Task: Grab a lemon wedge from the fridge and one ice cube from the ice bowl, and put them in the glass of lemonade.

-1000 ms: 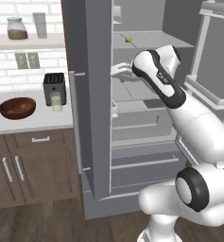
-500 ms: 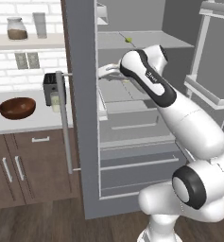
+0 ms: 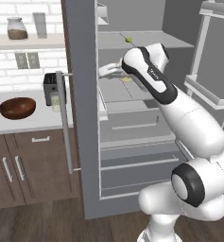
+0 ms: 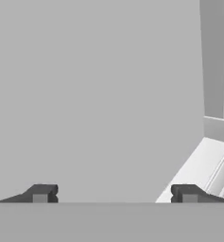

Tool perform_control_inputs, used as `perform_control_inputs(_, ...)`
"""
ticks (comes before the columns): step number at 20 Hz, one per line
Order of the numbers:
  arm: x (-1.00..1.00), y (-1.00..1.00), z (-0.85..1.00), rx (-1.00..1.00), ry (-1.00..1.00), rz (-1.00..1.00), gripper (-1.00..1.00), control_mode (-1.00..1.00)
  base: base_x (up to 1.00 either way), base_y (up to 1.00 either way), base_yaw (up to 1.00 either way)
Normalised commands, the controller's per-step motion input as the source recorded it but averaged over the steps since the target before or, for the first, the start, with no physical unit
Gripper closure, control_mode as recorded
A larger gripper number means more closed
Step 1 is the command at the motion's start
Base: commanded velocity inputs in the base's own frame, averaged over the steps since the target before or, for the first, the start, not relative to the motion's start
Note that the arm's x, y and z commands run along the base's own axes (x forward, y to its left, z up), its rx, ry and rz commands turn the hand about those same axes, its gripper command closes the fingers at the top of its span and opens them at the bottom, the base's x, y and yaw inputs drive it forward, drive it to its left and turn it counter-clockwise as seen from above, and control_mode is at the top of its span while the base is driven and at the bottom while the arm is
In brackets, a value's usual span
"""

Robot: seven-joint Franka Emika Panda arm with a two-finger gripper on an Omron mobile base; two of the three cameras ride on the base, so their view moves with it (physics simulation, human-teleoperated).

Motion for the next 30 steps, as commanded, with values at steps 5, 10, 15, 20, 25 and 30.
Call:
perform_control_inputs(5, -0.70, -0.46, 0.18, 0.03, 0.00, -0.12, -1.00, -1.00, 0.00, 0.00, 0.00)
perform_control_inputs(10, -0.80, -0.54, 0.05, 0.01, 0.00, -0.23, -1.00, -1.00, 0.00, 0.00, 0.00)
perform_control_inputs(15, -0.33, -0.53, 0.11, -0.02, 0.14, -0.33, -1.00, -1.00, 0.00, 0.00, 0.00)
perform_control_inputs(20, -0.21, -0.66, 0.07, -0.07, 0.21, -0.41, -1.00, -1.00, 0.00, 0.00, 0.00)
perform_control_inputs(25, -0.35, -0.62, 0.00, -0.06, 0.18, -0.44, -1.00, -1.00, 0.00, 0.00, 0.00)
perform_control_inputs(30, -0.84, -0.24, 0.00, 0.00, 0.05, -0.28, -1.00, -1.00, 0.00, 0.00, 0.00)
